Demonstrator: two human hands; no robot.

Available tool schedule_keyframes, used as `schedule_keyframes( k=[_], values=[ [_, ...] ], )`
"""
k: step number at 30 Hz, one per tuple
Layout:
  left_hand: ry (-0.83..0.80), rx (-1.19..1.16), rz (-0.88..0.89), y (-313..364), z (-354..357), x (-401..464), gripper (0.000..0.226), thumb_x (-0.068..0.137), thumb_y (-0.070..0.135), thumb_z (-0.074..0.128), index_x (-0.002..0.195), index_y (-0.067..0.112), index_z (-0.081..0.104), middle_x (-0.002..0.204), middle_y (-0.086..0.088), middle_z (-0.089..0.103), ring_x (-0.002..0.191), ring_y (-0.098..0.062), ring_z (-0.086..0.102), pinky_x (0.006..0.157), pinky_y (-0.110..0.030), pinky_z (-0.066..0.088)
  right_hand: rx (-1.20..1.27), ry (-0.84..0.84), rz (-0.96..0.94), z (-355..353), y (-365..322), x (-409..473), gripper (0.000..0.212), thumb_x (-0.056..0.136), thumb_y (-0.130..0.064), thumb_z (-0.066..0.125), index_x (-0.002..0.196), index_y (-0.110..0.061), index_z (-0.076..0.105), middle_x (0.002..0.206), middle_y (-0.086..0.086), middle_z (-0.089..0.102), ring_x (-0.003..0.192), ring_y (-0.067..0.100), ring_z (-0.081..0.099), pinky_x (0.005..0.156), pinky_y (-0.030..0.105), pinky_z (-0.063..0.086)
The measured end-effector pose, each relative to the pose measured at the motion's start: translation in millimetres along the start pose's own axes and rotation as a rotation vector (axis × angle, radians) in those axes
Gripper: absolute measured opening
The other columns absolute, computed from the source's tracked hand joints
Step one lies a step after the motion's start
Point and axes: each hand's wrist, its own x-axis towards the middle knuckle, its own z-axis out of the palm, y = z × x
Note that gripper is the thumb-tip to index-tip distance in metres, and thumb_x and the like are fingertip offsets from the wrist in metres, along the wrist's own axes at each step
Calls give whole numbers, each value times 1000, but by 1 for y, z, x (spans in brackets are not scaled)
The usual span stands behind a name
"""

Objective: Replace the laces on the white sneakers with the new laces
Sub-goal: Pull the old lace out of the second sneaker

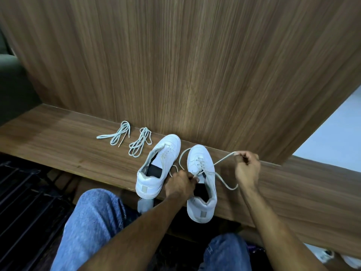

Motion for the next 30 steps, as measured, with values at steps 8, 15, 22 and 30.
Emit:
schedule_keyframes(
  k=[8, 15, 22, 30],
  values=[
    [6, 28, 10, -1, -1, -1, 34, 87, 52, 56, 107, 28, 69, 110, -6, 66, 102, -29, 62, 83, -36, 50, -770, -550, -459, 32, 19, -47, 35, 87, -32, 55, 122, -27, 58, 144, 1, 41, 128, 28, 43, 97, 40, 37],
    [9, -4, 30, -2, -1, -2, 30, 86, 51, 58, 100, 28, 71, 106, -7, 67, 99, -30, 63, 82, -36, 52, -467, -455, -353, 34, 15, -35, 15, 92, -23, 57, 94, -16, 71, 112, -2, 56, 108, 20, 54, 83, 29, 39],
    [17, -25, 14, -1, -1, -2, 37, 84, 56, 57, 105, 28, 71, 108, -5, 67, 100, -29, 63, 83, -37, 51, -526, -229, -123, 4, 10, -11, 31, 87, -29, 63, 114, -16, 64, 115, 7, 52, 108, 33, 55, 87, 36, 46],
    [34, -26, 21, 0, -3, -3, 31, 86, 50, 57, 102, 28, 71, 107, -6, 68, 100, -28, 63, 85, -38, 52, -693, -502, -130, 28, 17, -52, 34, 86, -47, 56, 113, -27, 60, 107, 1, 69, 100, 29, 64, 77, 32, 45]
  ],
)
